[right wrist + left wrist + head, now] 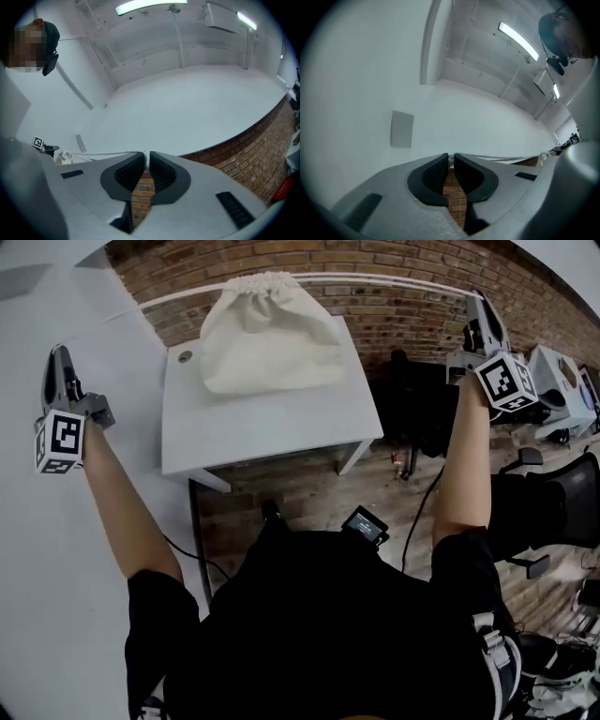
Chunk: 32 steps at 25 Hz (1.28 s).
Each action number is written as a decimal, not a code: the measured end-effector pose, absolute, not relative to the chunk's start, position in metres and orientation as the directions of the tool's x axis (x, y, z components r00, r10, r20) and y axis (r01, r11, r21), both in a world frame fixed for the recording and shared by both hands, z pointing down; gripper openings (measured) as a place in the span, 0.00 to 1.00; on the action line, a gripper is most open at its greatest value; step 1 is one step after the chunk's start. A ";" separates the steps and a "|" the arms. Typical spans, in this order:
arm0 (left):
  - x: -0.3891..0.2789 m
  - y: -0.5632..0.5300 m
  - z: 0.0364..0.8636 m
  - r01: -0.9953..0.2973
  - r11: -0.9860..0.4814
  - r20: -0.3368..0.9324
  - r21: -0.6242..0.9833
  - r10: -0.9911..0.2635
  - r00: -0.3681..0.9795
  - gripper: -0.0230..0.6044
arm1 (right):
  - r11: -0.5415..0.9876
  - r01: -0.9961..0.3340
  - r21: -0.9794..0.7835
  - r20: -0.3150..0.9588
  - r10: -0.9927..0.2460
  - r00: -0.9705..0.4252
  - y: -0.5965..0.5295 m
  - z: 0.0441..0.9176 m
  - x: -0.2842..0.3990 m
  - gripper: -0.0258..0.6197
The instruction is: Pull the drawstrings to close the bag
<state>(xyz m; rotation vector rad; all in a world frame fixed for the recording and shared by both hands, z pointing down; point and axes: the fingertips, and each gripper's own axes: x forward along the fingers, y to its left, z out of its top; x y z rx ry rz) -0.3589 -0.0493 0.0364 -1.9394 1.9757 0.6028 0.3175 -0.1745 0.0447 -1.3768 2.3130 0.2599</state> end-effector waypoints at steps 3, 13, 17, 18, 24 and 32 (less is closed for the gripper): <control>-0.360 -0.050 0.041 -0.995 -0.009 -0.499 0.099 -0.866 -0.042 0.11 | 0.484 -0.873 -0.066 -0.461 -0.790 -0.404 -0.174 0.047 0.318 0.10; -0.344 -0.052 0.038 -0.997 -0.030 -0.493 0.075 -0.870 -0.011 0.11 | 0.471 -0.882 -0.027 -0.452 -0.792 -0.409 -0.173 0.040 0.332 0.10; -0.347 -0.052 0.036 -0.996 -0.041 -0.494 0.083 -0.870 -0.005 0.11 | 0.479 -0.878 -0.009 -0.445 -0.788 -0.425 -0.172 0.039 0.329 0.10; -0.348 -0.053 0.036 -0.995 -0.045 -0.493 0.085 -0.870 -0.003 0.11 | 0.480 -0.877 -0.002 -0.443 -0.787 -0.429 -0.173 0.039 0.327 0.10; -0.337 -0.050 0.036 -0.997 -0.052 -0.486 0.061 -0.874 0.016 0.11 | 0.484 -0.875 0.017 -0.413 -0.793 -0.447 -0.172 0.047 0.335 0.10; -0.335 -0.051 0.038 -0.994 -0.089 -0.486 0.065 -0.873 0.046 0.11 | 0.490 -0.869 0.069 -0.387 -0.790 -0.476 -0.172 0.054 0.332 0.10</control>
